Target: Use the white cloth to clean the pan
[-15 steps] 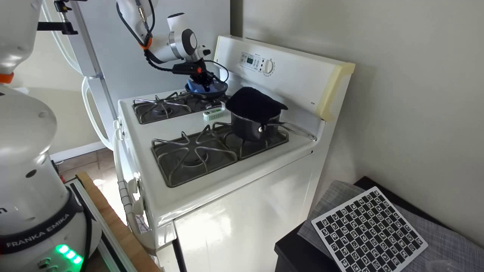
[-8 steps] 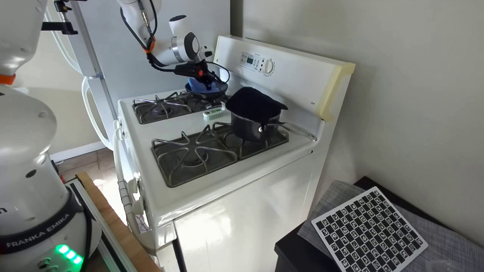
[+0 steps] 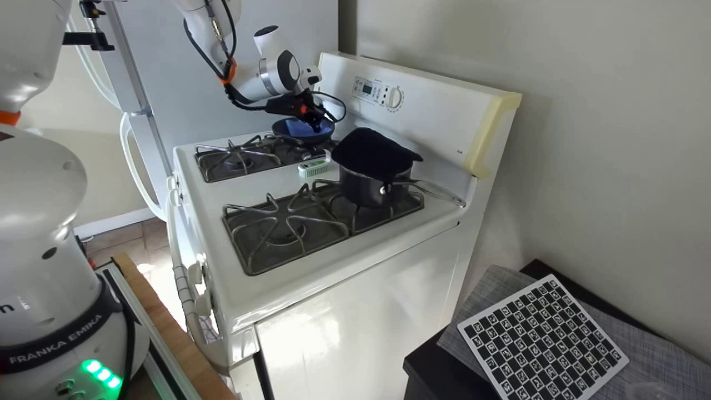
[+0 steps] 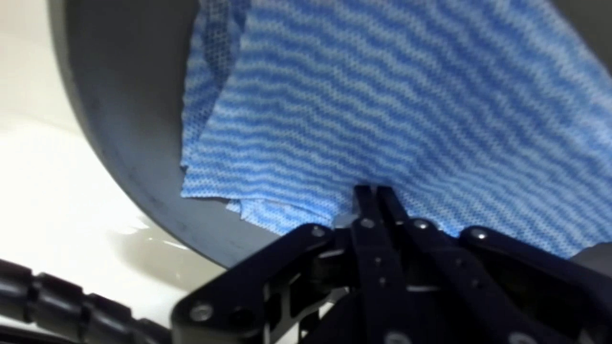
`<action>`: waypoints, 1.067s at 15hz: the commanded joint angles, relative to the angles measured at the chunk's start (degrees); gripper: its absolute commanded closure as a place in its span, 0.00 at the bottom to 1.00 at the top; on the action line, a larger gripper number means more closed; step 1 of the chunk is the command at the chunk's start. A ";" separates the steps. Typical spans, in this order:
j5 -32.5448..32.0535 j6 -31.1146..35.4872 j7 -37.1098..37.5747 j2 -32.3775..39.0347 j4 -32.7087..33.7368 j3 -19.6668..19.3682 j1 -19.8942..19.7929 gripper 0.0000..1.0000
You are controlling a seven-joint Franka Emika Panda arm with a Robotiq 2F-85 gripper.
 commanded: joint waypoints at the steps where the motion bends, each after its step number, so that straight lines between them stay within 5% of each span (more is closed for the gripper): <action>1: -2.58 -1.86 1.85 0.84 0.35 -3.44 2.38 1.00; 4: -3.03 -2.74 0.71 0.22 0.07 -2.91 2.19 1.00; 5: -2.49 -3.05 0.17 -0.05 -0.06 -2.14 1.79 0.75; 7: -2.53 -2.60 -1.01 -0.77 -0.43 -1.32 1.52 0.68; 13: -2.52 -3.28 -5.72 -2.49 -1.05 1.30 0.50 0.18; 16: -0.10 -7.86 -6.93 -3.33 -1.10 4.14 -1.08 0.00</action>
